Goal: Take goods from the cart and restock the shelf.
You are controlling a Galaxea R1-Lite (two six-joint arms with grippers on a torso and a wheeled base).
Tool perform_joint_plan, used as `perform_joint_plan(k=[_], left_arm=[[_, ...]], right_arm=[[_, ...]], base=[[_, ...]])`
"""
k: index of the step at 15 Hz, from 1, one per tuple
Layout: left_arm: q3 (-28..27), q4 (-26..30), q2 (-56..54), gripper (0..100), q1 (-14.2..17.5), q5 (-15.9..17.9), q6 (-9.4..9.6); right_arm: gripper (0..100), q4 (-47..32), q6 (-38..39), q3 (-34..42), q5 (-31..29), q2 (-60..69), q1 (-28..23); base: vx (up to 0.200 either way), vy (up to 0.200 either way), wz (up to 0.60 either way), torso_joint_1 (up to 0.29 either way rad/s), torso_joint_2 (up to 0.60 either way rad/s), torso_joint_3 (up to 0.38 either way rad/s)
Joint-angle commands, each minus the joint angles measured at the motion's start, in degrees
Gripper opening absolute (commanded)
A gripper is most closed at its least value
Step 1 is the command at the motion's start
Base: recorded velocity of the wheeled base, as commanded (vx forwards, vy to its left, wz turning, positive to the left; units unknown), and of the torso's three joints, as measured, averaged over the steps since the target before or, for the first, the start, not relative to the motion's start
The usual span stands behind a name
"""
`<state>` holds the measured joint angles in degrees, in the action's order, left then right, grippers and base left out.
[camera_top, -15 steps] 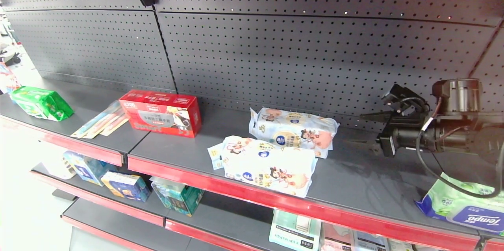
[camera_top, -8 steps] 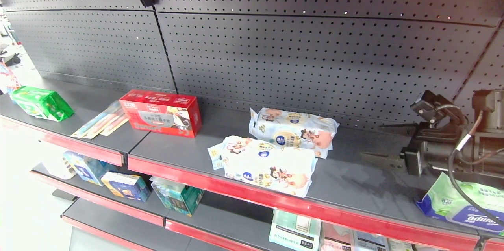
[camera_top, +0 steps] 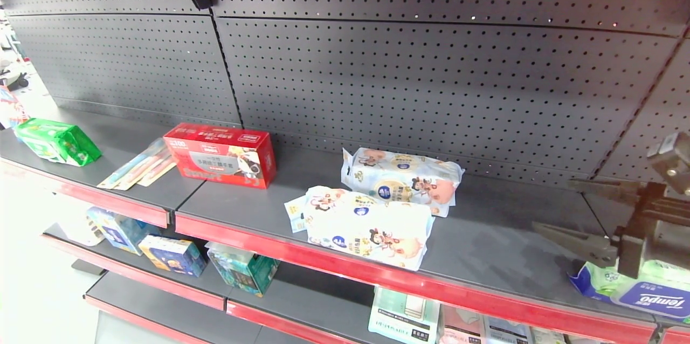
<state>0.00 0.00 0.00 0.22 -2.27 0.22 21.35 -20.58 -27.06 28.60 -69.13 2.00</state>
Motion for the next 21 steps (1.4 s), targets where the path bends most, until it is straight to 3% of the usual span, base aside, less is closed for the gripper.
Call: perform_joint_plan(k=[1, 4, 7, 10, 12, 14, 16, 18, 21], left_arm=[[0.0, -0.1, 0.1, 100, 0.0, 0.0, -0.04], [0.0, 0.0, 0.1, 100, 0.0, 0.0, -0.04], [0.0, 0.0, 0.1, 100, 0.0, 0.0, -0.04], [0.0, 0.0, 0.1, 100, 0.0, 0.0, 0.04], [0.0, -0.1, 0.1, 100, 0.0, 0.0, 0.04], [0.0, -0.1, 0.1, 100, 0.0, 0.0, 0.04], [0.0, 0.0, 0.1, 100, 0.0, 0.0, -0.04], [0.0, 0.0, 0.1, 100, 0.0, 0.0, -0.04], [0.0, 0.0, 0.1, 100, 0.0, 0.0, -0.04]], right_arm=[[100, -0.1, 1.9, 6.6, -6.9, 13.7, 0.0], [100, -0.2, 5.3, 11.5, -17.1, 23.6, -0.5], [100, -0.2, 7.0, 20.7, -32.2, 38.9, -0.2], [100, -3.0, 8.5, 25.9, -35.5, 52.2, -2.6], [100, -16.4, 8.8, 24.8, -37.9, 61.9, -6.4], [100, -18.7, 9.2, 25.0, -37.6, 63.6, -6.7], [100, -18.6, 13.5, 26.7, -33.2, 63.5, -6.6], [100, -18.7, 13.5, 26.5, -34.4, 63.4, -7.2], [100, -18.5, 19.7, 26.7, -34.0, 63.4, -7.2]], base=[[0.000, 0.000, 0.00, 0.000, 0.00, 0.000], [0.000, 0.000, 0.00, 0.000, 0.00, 0.000], [0.000, 0.000, 0.00, 0.000, 0.00, 0.000], [0.000, 0.000, 0.00, 0.000, 0.00, 0.000], [0.000, 0.000, 0.00, 0.000, 0.00, 0.000], [0.000, 0.000, 0.00, 0.000, 0.00, 0.000], [0.000, 0.000, 0.00, 0.000, 0.00, 0.000], [0.000, 0.000, 0.00, 0.000, 0.00, 0.000], [0.000, 0.000, 0.00, 0.000, 0.00, 0.000]])
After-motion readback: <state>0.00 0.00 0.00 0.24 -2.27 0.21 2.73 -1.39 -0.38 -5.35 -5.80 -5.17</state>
